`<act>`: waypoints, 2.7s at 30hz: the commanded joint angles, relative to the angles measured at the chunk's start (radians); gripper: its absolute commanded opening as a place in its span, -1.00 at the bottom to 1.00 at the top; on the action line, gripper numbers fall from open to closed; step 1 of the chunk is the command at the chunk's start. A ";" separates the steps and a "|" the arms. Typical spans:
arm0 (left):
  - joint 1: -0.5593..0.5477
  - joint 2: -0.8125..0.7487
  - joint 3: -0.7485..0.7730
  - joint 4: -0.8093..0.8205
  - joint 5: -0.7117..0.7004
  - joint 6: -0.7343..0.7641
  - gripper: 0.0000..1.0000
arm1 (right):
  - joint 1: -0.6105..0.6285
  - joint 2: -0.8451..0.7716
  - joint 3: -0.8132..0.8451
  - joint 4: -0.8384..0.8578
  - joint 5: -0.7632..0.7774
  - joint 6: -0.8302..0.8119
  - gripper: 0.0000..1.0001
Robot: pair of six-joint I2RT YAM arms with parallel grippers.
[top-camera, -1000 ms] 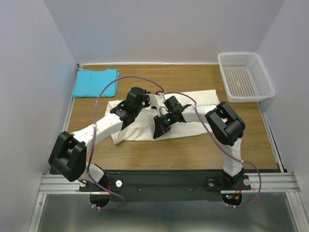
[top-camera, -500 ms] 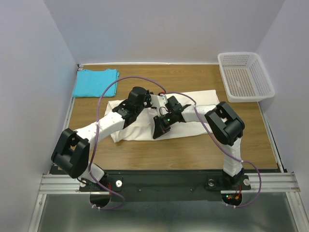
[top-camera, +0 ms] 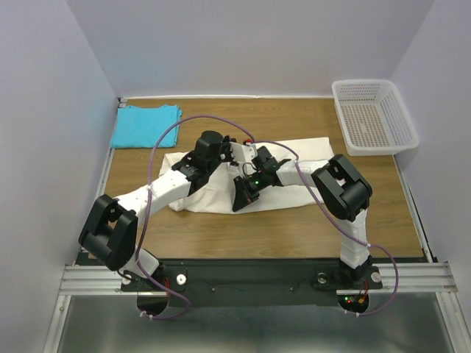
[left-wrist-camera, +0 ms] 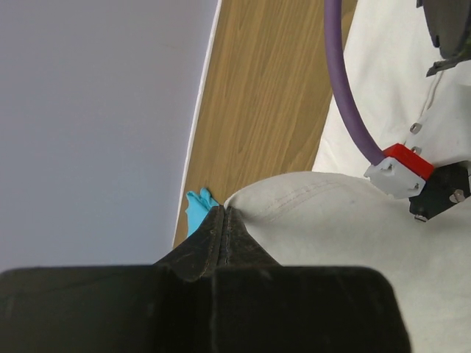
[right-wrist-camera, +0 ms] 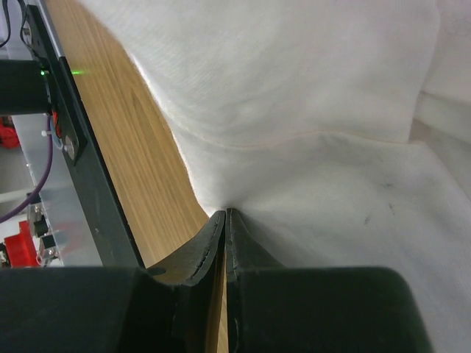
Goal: Fold and stack the t-shirts
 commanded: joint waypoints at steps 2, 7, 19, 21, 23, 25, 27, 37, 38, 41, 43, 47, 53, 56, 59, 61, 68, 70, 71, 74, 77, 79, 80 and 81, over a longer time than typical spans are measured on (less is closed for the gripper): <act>-0.004 0.019 0.025 0.065 0.026 0.024 -1.00 | 0.012 0.064 -0.011 -0.032 0.128 -0.036 -0.80; -0.002 0.028 0.012 0.067 0.026 0.003 -1.00 | 0.012 0.059 -0.015 -0.032 0.130 -0.034 -0.80; -0.002 0.006 -0.028 0.096 -0.004 -0.031 -1.00 | 0.012 0.062 -0.011 -0.034 0.130 -0.033 -0.79; -0.004 0.000 -0.025 0.097 -0.004 -0.035 -1.00 | 0.013 0.062 -0.011 -0.034 0.131 -0.031 -0.79; -0.002 -0.007 -0.024 0.097 -0.004 -0.042 -1.00 | 0.012 0.064 -0.011 -0.034 0.130 -0.031 -0.79; -0.004 -0.015 -0.025 0.096 -0.004 -0.045 -1.00 | 0.012 0.064 -0.010 -0.034 0.130 -0.031 -0.79; -0.002 -0.030 -0.031 0.096 -0.004 -0.055 -1.00 | 0.012 0.064 -0.010 -0.034 0.130 -0.031 -0.79; -0.004 -0.182 -0.076 0.085 -0.004 -0.137 -0.58 | 0.012 0.065 -0.007 -0.035 0.133 -0.031 -0.79; -0.002 -0.193 -0.079 0.083 -0.001 -0.143 -0.52 | 0.012 0.066 -0.007 -0.035 0.133 -0.033 -0.79; -0.004 -0.239 -0.093 0.068 0.016 -0.167 -0.33 | 0.012 0.066 -0.004 -0.037 0.133 -0.031 -0.79; -0.002 -0.257 -0.097 0.048 0.026 -0.181 -0.28 | 0.012 0.067 -0.004 -0.037 0.136 -0.031 -0.79; -0.004 -0.326 -0.094 0.001 0.005 -0.299 -0.17 | 0.012 0.066 0.001 -0.038 0.136 -0.034 -0.79; 0.000 -0.464 -0.009 -0.214 -0.067 -0.831 0.02 | 0.012 0.058 -0.001 -0.044 0.141 -0.036 -0.79; 0.003 -0.489 0.031 -0.433 -0.078 -1.259 0.08 | 0.012 0.055 -0.001 -0.044 0.148 -0.037 -0.79; 0.006 -0.518 -0.019 -0.617 -0.041 -1.637 0.15 | 0.012 0.055 0.004 -0.048 0.153 -0.039 -0.78; 0.006 -0.565 -0.120 -0.664 -0.001 -1.841 0.21 | 0.012 0.058 0.007 -0.051 0.151 -0.040 -0.79; 0.007 -0.607 -0.255 -0.883 -0.053 -2.172 0.33 | 0.012 0.061 0.013 -0.057 0.151 -0.043 -0.78; 0.007 -0.584 -0.254 -0.979 -0.105 -2.218 0.33 | 0.012 0.062 0.016 -0.058 0.151 -0.043 -0.78; 0.007 -0.555 -0.249 -1.008 -0.122 -2.244 0.32 | 0.012 0.064 0.019 -0.058 0.153 -0.042 -0.78; 0.006 -0.483 -0.226 -1.096 -0.199 -2.304 0.32 | 0.012 0.069 0.025 -0.061 0.150 -0.042 -0.78; 0.006 -0.425 -0.223 -1.090 -0.248 -2.321 0.31 | 0.012 0.069 0.025 -0.063 0.148 -0.043 -0.78; 0.015 -0.394 -0.223 -1.050 -0.280 -2.318 0.28 | 0.012 0.070 0.027 -0.063 0.148 -0.045 -0.78; 0.021 -0.359 -0.219 -1.037 -0.294 -2.320 0.26 | 0.012 0.070 0.027 -0.063 0.150 -0.045 -0.78; 0.035 -0.342 -0.216 -1.029 -0.311 -2.314 0.25 | 0.010 0.070 0.027 -0.064 0.150 -0.047 -0.78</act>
